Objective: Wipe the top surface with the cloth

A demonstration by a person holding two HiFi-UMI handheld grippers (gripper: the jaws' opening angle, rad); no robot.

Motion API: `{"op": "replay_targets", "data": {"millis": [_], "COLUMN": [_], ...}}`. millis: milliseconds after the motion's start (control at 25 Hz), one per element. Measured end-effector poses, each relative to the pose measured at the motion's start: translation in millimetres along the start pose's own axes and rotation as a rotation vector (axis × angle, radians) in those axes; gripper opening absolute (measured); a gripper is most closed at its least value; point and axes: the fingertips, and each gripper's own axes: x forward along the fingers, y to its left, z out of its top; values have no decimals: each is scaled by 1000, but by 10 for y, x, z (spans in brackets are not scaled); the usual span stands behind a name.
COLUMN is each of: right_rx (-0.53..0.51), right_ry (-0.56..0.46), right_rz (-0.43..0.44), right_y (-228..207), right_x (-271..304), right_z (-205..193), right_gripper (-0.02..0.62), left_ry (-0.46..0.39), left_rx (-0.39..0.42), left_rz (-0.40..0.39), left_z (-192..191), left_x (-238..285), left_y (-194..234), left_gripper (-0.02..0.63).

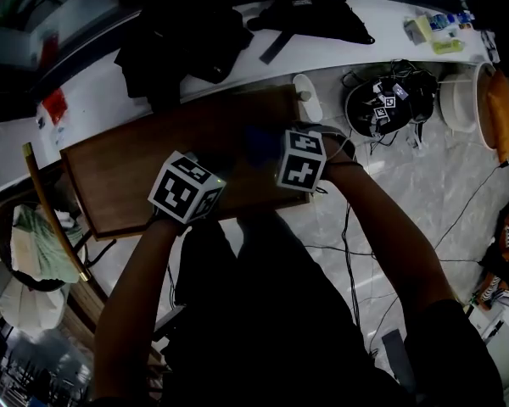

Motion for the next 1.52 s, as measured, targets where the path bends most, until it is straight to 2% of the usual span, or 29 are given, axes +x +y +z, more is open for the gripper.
{"op": "replay_targets", "data": {"millis": [280,520,720,1160,1200,1280,1360,1520], "right_rx": [-11,-29,-40,-58,-42,29,97,138], "right_ry": [44,81,106,148,125,12,-173,-561], "right_rz": [143,232,265,317,326,331,303,244], "right_y": [627,966,1124,1310,1300,1256,1184,1245], "right_x": [61,86,85,105,87,-17,-260,-1094], "right_z": [-150,-245,-302,-353,-329,-181,115,856], "right_gripper": [89,87,87,87,87,87,87,87], "left_ry": [4,-2,-27,-42,-49,-71,-106,-207], "left_rx": [8,20,20,32,30,22,18,23], "left_rz": [-15,-4,10,47,55,71,82,87], "left_z": [-117,-130,-63,-183,-201,-217,-213,-239], "left_x": [-11,-91,-248,-677,-733,-863,-1015,-1377], "left_y": [-114,-177,-212,-295,-285,-263,-263,-337], "left_gripper": [11,11,11,11,11,11,11,11]}}
